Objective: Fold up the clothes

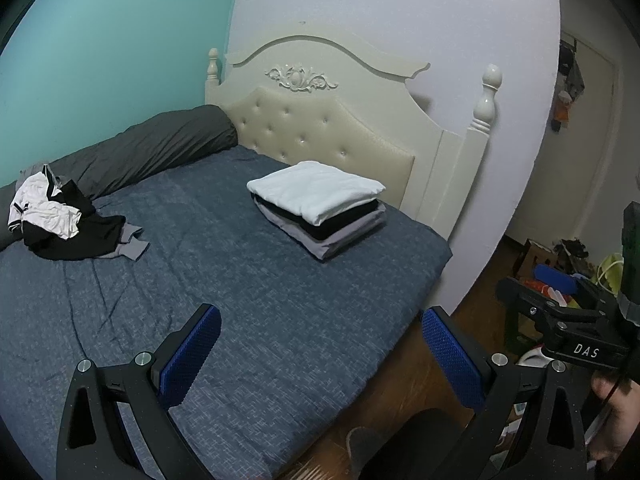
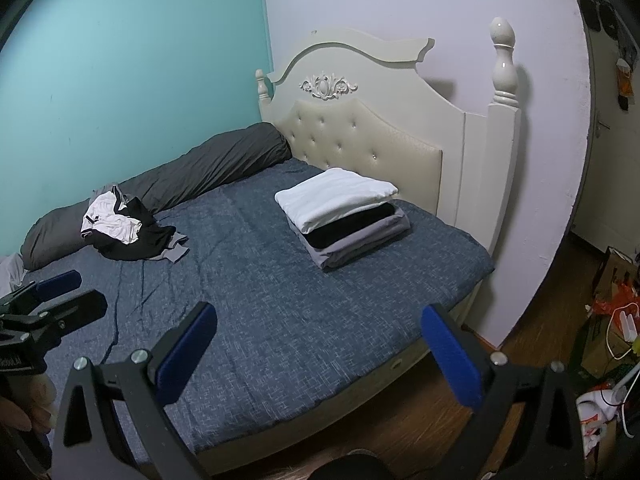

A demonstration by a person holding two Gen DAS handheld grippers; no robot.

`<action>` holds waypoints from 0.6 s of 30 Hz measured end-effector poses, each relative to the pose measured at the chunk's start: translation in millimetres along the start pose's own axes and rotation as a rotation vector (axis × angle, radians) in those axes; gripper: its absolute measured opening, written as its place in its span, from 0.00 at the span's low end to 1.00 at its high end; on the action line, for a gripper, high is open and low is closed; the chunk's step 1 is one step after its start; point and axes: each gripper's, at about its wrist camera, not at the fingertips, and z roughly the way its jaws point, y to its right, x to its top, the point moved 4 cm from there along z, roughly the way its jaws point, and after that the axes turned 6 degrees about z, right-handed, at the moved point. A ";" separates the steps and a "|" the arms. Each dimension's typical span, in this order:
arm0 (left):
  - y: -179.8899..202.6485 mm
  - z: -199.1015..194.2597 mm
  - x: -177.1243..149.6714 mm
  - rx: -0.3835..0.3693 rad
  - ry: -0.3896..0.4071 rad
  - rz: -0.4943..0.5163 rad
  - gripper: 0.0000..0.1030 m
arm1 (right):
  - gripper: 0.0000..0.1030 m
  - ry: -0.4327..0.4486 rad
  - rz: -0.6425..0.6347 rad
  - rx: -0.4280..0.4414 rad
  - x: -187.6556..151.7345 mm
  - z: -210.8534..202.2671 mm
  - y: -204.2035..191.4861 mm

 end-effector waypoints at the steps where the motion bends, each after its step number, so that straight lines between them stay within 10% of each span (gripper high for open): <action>1: 0.3 0.1 0.1 0.001 0.002 0.002 1.00 | 1.00 0.000 0.000 0.000 -0.1 0.1 0.0; 18: 1.6 3.1 -0.7 0.011 0.001 0.009 1.00 | 1.00 -0.007 0.006 -0.002 -0.2 3.9 0.9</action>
